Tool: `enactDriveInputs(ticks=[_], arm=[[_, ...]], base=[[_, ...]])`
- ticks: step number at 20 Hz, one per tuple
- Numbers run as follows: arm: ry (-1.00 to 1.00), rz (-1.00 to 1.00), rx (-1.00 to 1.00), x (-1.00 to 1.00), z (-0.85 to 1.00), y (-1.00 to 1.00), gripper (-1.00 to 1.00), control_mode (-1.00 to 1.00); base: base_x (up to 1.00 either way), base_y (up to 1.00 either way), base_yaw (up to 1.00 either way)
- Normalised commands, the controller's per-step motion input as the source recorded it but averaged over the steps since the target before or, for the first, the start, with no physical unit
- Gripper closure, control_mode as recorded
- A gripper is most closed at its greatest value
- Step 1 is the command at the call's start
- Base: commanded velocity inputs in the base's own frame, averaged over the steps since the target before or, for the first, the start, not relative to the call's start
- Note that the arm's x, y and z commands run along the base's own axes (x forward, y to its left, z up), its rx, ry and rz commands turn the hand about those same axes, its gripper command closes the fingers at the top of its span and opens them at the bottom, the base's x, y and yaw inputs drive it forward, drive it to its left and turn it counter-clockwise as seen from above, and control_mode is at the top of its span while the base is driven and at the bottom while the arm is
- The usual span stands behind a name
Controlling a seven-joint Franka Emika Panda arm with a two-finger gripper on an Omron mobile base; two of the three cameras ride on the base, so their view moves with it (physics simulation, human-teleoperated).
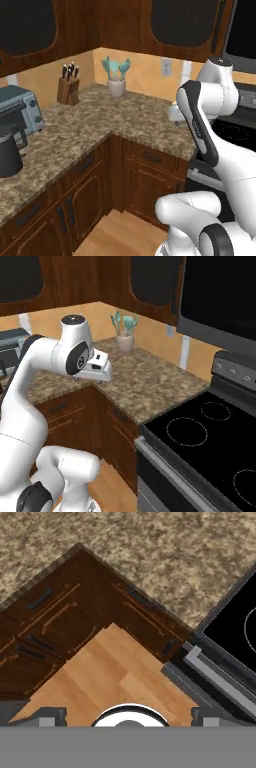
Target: Navigate to the coffee machine.
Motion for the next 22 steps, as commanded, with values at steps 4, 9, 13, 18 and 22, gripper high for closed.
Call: enactDriveInputs(ticks=[4, 9, 13, 18, 22], arm=[[0.0, 0.0, 0.0, 0.0, 0.0, 0.0, -1.0, 1.0], [0.0, 0.0, 0.0, 0.0, 0.0, 0.0, -1.0, 1.0], [0.0, 0.0, 0.0, 0.0, 0.0, 0.0, -1.0, 1.0], [0.0, 0.0, 0.0, 0.0, 0.0, 0.0, -1.0, 1.0], [0.0, 0.0, 0.0, 0.0, 0.0, 0.0, -1.0, 1.0]], base=[[0.0, 0.0, 1.0], [-0.03, 0.0, 0.98], [0.0, 0.0, 0.97], [-0.01, 0.0, 0.97], [0.0, 0.03, 0.91]])
